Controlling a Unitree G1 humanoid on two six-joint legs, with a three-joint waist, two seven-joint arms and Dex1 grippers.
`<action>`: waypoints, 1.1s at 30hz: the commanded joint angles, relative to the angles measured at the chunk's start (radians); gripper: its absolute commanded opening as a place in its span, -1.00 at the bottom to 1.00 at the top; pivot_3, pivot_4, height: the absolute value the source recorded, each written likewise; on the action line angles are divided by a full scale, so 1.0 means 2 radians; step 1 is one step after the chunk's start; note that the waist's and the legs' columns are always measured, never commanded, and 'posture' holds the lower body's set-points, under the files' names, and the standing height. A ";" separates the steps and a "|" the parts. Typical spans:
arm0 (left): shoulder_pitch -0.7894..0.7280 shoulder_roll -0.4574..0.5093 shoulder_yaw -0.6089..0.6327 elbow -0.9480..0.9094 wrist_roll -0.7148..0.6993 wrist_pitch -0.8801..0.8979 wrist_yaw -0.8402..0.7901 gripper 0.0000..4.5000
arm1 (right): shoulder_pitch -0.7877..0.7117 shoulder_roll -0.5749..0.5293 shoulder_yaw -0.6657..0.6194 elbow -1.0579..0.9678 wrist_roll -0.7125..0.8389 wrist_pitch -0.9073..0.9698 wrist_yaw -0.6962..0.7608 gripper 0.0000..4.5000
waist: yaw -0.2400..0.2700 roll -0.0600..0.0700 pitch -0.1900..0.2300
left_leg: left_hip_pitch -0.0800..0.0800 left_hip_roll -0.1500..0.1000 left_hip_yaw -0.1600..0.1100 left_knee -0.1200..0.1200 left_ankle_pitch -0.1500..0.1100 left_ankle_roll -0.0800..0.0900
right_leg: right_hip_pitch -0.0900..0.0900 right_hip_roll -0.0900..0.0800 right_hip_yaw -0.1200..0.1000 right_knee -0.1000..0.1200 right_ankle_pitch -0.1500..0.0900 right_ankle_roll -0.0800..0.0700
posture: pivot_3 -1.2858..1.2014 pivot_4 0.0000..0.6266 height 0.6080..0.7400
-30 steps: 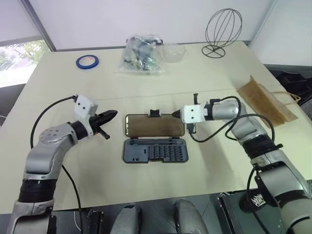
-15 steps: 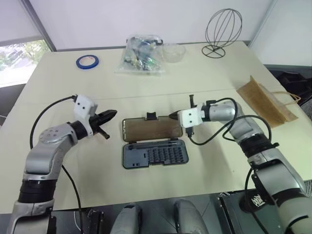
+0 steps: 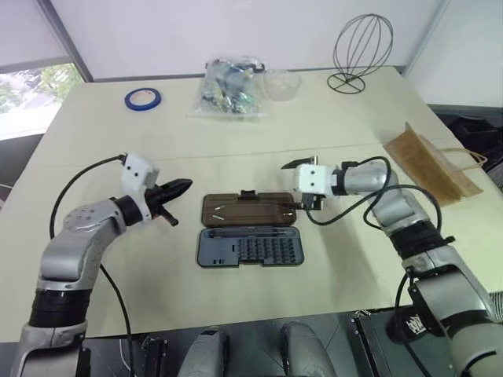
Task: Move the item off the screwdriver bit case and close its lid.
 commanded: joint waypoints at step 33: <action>0.086 0.073 -0.136 -0.008 0.060 -0.065 -0.157 -1.00 | 0.032 0.010 -0.027 -0.208 0.073 0.255 -0.050 0.98 | 0.001 0.000 0.000 | 0.000 0.000 0.000 0.000 0.000 0.000 | 0.000 0.000 0.000 0.000 0.000 0.000 | 0.03 -0.52 1.00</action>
